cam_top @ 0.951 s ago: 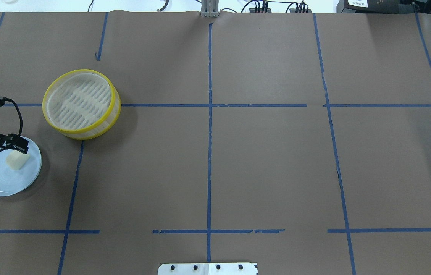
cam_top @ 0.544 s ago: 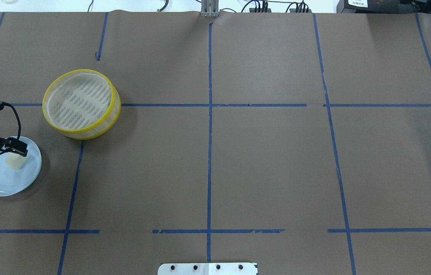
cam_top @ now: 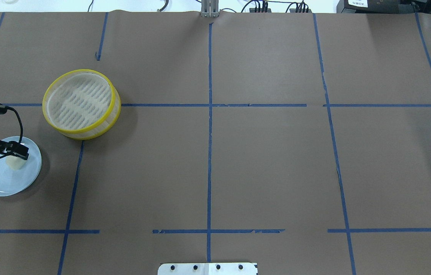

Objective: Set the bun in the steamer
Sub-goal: 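Lower the left gripper onto the bun and close on it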

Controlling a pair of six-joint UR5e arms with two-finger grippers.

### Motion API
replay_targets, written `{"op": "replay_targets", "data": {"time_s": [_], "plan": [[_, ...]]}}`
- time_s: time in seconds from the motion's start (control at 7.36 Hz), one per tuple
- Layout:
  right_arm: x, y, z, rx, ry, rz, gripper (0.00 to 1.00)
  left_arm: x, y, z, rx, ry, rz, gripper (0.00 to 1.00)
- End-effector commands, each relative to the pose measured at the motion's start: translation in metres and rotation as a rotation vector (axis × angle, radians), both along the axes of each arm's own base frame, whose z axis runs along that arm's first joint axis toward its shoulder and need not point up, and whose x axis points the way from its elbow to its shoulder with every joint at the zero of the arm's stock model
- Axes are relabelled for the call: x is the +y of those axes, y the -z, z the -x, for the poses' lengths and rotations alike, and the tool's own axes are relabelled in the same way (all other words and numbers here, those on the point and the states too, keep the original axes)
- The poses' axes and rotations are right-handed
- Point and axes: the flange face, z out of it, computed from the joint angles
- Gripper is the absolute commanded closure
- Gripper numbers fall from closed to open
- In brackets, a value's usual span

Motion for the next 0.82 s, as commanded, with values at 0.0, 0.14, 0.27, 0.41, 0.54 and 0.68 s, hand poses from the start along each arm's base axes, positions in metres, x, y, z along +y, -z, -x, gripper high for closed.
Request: {"op": "replay_targets", "data": {"time_s": [0.0,0.14,0.27,0.41,0.54,0.68], "plan": [[0.0001,0.0,-0.0005,0.0,-0.001,0.0,0.0,0.0003,-0.001,-0.0003,0.0,-0.014,-0.008,0.0],[0.0,0.0,0.0001,0.0,0.0,0.0,0.0,0.0003,-0.0002,-0.0003,0.001,-0.014,-0.01,0.0],[0.0001,0.0,-0.0005,0.0,-0.001,0.0,0.0,0.0003,-0.0002,-0.0003,0.001,-0.014,-0.01,0.0],[0.0001,0.0,-0.0006,0.0,-0.001,0.0,0.0,0.0004,0.0015,-0.0003,0.004,-0.014,-0.011,0.0],[0.0,0.0,0.0001,0.0,0.0,0.0,0.0,0.0004,0.0015,-0.0003,0.004,-0.013,-0.01,0.08],[0.0001,0.0,-0.0005,0.0,-0.001,0.0,0.0,0.0004,0.0015,-0.0003,0.004,-0.011,-0.008,0.15]]}}
